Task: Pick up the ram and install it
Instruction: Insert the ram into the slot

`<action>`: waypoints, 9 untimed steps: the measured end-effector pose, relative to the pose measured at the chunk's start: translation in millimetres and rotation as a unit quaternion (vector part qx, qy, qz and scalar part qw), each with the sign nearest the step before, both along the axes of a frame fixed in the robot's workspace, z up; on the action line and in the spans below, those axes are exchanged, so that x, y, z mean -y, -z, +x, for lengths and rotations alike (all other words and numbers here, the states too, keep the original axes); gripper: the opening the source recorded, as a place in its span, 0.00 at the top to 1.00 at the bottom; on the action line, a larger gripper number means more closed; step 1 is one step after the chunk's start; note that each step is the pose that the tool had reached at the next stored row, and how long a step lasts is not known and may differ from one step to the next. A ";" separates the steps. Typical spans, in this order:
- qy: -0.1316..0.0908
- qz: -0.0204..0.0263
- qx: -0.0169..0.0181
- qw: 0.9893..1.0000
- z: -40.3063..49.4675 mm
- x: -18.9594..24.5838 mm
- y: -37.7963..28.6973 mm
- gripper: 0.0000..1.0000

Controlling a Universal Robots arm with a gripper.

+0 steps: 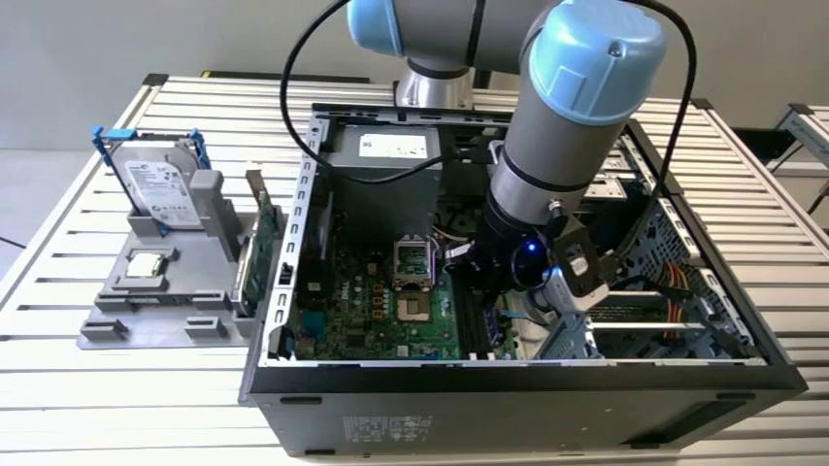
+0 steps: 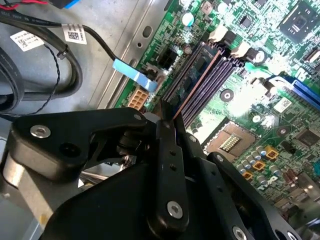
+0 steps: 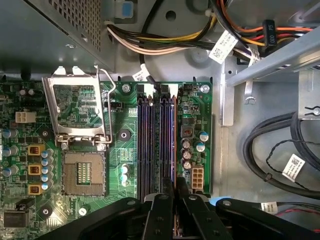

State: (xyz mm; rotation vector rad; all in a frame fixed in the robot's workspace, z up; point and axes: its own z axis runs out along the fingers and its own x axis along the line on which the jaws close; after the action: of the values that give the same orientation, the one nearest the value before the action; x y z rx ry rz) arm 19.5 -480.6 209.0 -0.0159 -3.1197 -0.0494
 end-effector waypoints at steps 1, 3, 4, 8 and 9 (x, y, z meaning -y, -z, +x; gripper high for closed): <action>0.000 0.000 0.000 1.000 0.5 0.0 0.1 1.00; 0.000 0.000 0.000 1.000 2.6 0.0 0.1 1.00; 0.000 0.001 0.000 1.000 4.3 -0.2 0.8 1.00; 0.000 0.000 0.000 1.000 5.8 -0.1 -0.8 1.00; 0.000 0.000 0.000 1.000 5.8 -0.1 -2.0 1.00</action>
State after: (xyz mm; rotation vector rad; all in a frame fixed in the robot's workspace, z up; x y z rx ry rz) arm 25.4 -480.5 210.9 -0.0162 -3.1199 -0.0504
